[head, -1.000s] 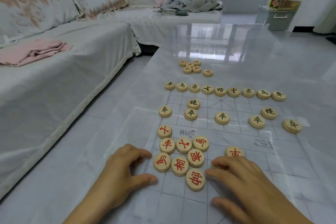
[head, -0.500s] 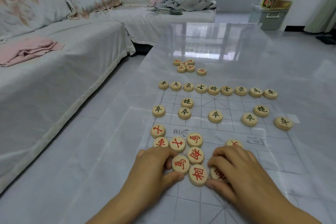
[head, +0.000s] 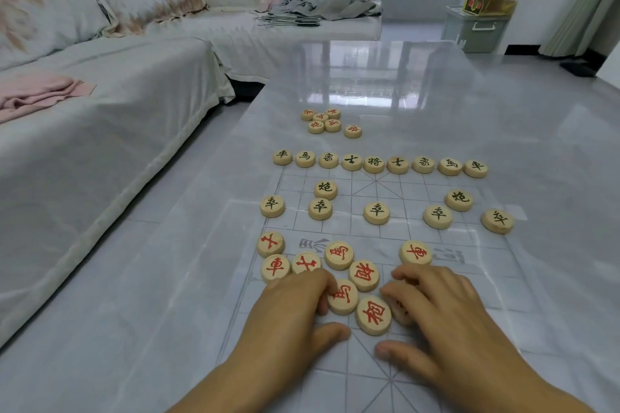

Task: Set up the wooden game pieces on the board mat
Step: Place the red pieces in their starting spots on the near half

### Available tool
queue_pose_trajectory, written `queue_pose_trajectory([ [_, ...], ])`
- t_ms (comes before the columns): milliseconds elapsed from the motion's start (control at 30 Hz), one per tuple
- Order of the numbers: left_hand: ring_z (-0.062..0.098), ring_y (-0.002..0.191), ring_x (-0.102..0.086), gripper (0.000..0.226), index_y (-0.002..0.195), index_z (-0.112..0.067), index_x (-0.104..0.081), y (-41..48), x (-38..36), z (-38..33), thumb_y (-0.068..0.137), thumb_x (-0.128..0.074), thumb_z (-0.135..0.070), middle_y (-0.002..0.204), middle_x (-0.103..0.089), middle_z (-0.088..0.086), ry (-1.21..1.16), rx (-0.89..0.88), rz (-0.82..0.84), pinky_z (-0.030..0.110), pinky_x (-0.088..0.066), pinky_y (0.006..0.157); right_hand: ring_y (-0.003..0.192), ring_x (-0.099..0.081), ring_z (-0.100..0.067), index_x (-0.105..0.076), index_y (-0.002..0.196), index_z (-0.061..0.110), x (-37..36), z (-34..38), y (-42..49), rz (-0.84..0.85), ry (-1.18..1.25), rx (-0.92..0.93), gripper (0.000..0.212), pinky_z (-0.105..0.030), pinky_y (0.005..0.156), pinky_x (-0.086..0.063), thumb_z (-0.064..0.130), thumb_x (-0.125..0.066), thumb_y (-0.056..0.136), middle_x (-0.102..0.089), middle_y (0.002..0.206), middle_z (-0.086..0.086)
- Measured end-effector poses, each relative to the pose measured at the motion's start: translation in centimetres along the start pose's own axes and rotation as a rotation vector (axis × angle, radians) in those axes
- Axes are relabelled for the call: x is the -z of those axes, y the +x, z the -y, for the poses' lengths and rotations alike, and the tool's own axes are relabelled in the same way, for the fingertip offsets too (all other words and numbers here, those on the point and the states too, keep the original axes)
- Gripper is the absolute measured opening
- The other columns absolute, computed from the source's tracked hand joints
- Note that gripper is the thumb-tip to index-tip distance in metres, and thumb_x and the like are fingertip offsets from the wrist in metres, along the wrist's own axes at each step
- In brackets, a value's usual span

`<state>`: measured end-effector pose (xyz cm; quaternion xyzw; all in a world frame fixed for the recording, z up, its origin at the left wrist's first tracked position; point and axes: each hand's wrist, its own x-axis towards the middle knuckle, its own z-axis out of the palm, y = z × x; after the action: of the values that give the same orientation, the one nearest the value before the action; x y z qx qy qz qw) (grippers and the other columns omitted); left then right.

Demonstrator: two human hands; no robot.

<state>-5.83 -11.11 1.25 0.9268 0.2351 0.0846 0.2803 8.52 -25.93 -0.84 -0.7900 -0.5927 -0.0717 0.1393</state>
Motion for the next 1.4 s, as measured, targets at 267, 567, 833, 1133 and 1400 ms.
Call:
queue_pose_trajectory([
  [267, 0.005, 0.067, -0.052, 0.021, 0.075, -0.026, -0.056, 0.3, 3.6, 4.9, 0.070, -0.075, -0.018, 0.085, -0.059, -0.011, -0.204, 0.105, -0.244, 0.011, -0.039, 0.057, 0.114, -0.027, 0.006, -0.035, 0.113, 0.051, 1.0, -2.5, 0.1, 0.111, 0.198, -0.190, 0.057, -0.020, 0.090, -0.030, 0.075, -0.037, 0.062, -0.028, 0.120, 0.032],
  [567, 0.011, 0.062, -0.049, 0.023, 0.083, -0.026, -0.057, 3.0, 5.4, 8.1, 0.076, -0.072, -0.010, 0.072, -0.060, 0.001, -0.260, 0.206, -0.301, 0.018, -0.042, 0.058, 0.091, -0.046, 0.012, -0.046, 0.089, 0.050, 2.8, -5.7, 0.4, -0.127, 0.524, -0.508, 0.025, -0.020, 0.072, -0.042, 0.069, -0.043, 0.073, -0.048, 0.097, 0.025],
  [833, -0.003, 0.070, -0.047, 0.025, 0.082, -0.030, -0.055, 4.0, 2.8, 5.7, 0.070, -0.077, -0.025, 0.075, -0.054, -0.004, -0.215, 0.090, -0.202, 0.007, -0.039, 0.060, 0.083, -0.047, 0.007, -0.049, 0.096, 0.040, 1.3, -6.4, 0.4, -0.102, 0.491, -0.490, 0.018, -0.014, 0.062, -0.035, 0.024, -0.053, 0.090, -0.052, 0.092, 0.017],
  [1133, 0.007, 0.072, -0.049, 0.029, 0.083, -0.038, -0.052, 4.4, 2.9, 6.1, 0.075, -0.073, -0.018, 0.080, -0.055, -0.004, -0.199, 0.064, -0.244, 0.011, -0.039, 0.061, 0.089, -0.047, 0.005, -0.049, 0.100, 0.038, 0.6, -6.3, 0.5, -0.046, 0.453, -0.450, 0.019, -0.009, 0.068, -0.040, 0.023, -0.054, 0.089, -0.052, 0.093, 0.017],
  [1400, 0.008, 0.082, -0.050, 0.026, 0.080, -0.044, -0.049, 5.0, 2.8, 5.8, 0.077, -0.069, -0.029, 0.085, -0.048, -0.014, -0.050, -0.010, -0.161, 0.015, -0.036, 0.066, 0.103, -0.041, 0.002, -0.053, 0.109, 0.049, 2.6, -3.8, 0.6, 0.186, 0.367, -0.123, 0.065, -0.010, 0.081, -0.038, 0.087, -0.033, 0.061, -0.040, 0.104, 0.027],
])
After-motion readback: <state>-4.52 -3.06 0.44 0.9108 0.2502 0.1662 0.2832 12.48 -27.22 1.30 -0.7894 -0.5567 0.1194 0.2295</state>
